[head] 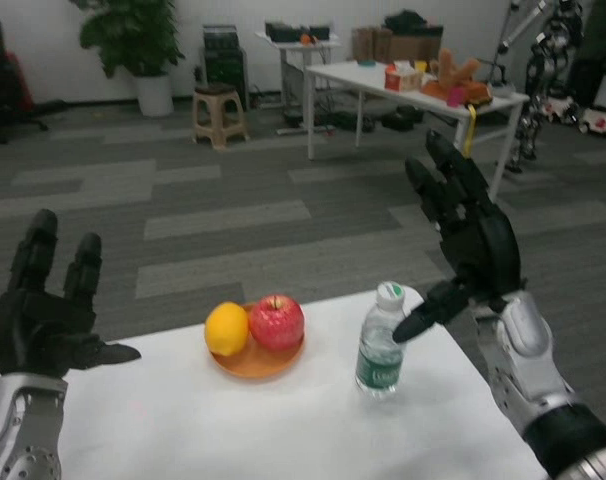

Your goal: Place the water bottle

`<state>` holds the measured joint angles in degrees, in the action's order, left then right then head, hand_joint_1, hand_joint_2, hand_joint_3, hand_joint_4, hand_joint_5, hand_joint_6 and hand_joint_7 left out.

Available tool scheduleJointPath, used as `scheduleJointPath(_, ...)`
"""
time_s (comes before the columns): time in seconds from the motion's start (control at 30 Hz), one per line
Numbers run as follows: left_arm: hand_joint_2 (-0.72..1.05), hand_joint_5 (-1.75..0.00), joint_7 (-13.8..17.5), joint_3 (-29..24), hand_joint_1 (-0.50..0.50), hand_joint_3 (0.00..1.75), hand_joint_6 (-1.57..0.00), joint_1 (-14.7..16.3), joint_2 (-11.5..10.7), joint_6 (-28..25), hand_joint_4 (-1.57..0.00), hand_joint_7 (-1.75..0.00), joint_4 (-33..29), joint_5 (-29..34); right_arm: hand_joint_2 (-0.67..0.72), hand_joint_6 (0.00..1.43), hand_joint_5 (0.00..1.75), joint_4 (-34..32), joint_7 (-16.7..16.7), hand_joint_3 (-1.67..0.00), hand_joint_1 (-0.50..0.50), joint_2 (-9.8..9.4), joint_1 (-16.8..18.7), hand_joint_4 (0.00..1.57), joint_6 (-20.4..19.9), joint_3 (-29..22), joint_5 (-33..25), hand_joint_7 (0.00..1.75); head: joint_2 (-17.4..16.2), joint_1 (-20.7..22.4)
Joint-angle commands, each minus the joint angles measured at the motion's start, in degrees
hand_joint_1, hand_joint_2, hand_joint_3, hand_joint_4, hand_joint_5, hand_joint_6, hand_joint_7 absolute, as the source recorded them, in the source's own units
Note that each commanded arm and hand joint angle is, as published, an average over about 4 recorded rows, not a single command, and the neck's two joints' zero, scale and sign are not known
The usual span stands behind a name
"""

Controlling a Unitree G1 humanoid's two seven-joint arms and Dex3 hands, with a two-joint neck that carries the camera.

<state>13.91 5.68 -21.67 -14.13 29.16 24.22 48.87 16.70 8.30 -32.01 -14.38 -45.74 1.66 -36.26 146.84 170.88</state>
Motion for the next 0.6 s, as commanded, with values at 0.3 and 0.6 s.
scheduleJointPath(0.3,-0.19,-0.10,-0.2,-0.7,-0.50,0.04,0.00,0.7,-0.2,0.3,0.00,0.00,-1.1,-1.0,0.34,0.00,0.00,-2.4,-1.1,-0.08,-0.50,-0.04,-1.9,0.00,-0.1,1.6,-0.4,0.07,2.3,-2.7)
scheduleJointPath(0.6,-0.19,-0.10,-0.3,-0.8,-0.50,0.09,0.00,0.7,-0.1,0.2,0.00,0.00,-1.1,-1.4,0.34,0.00,0.00,-2.9,-1.1,-0.08,-0.50,0.02,-1.7,0.00,-0.1,1.3,-0.4,0.07,0.9,-2.4)
